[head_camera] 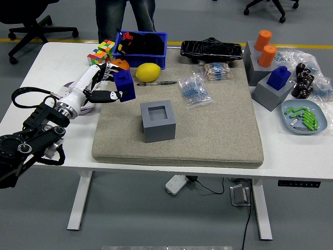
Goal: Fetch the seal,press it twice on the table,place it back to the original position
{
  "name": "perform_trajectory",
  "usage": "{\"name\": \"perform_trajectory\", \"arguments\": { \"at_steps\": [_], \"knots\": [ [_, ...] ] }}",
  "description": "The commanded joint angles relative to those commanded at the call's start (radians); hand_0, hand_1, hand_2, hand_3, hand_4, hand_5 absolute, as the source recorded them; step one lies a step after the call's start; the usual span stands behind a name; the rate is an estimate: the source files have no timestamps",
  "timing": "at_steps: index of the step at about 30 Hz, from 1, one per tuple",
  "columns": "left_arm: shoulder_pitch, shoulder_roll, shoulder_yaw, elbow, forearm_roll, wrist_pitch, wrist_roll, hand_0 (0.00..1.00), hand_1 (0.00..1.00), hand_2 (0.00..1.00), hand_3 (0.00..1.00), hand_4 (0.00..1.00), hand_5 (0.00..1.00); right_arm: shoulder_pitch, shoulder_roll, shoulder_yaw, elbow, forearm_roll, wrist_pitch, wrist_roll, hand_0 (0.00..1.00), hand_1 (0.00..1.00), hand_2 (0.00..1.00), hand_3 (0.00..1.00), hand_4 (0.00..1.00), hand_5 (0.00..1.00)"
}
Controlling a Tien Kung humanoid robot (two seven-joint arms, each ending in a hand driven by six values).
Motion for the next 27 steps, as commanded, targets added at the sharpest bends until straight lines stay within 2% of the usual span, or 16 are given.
{"name": "perform_trajectory", "arguments": {
  "at_steps": [6, 16, 22, 27],
  "knots": [
    [0.008, -0.009, 0.048, 0.061, -0.045, -0.003, -0.001, 0.640, 0.516, 0.471, 0.584, 0.688, 0.002, 0.002, 0.000, -0.002, 0.000, 0.004, 0.000, 0.001, 0.730, 0.683, 0.654, 0.615, 0.721, 0.524],
    [0.032, -0.045, 0.124, 0.135, -0.139, -0.015, -0.007, 0.641, 0.516, 0.469, 0.583, 0.692, 0.002, 0.002, 0.000, -0.010, 0.000, 0.008, 0.001, 0.000, 0.730, 0.684, 0.654, 0.615, 0.721, 0.523],
    [0.042, -0.063, 0.160, 0.158, -0.167, -0.022, -0.006, 0.640, 0.514, 0.470, 0.583, 0.696, 0.002, 0.003, -0.001, -0.017, 0.000, 0.011, 0.001, 0.001, 0.730, 0.683, 0.654, 0.616, 0.720, 0.523],
    [0.045, -0.067, 0.170, 0.167, -0.178, -0.023, -0.008, 0.640, 0.514, 0.470, 0.583, 0.696, 0.002, 0.004, -0.001, -0.024, 0.000, 0.019, 0.001, 0.003, 0.730, 0.683, 0.654, 0.615, 0.720, 0.522]
  ]
}}
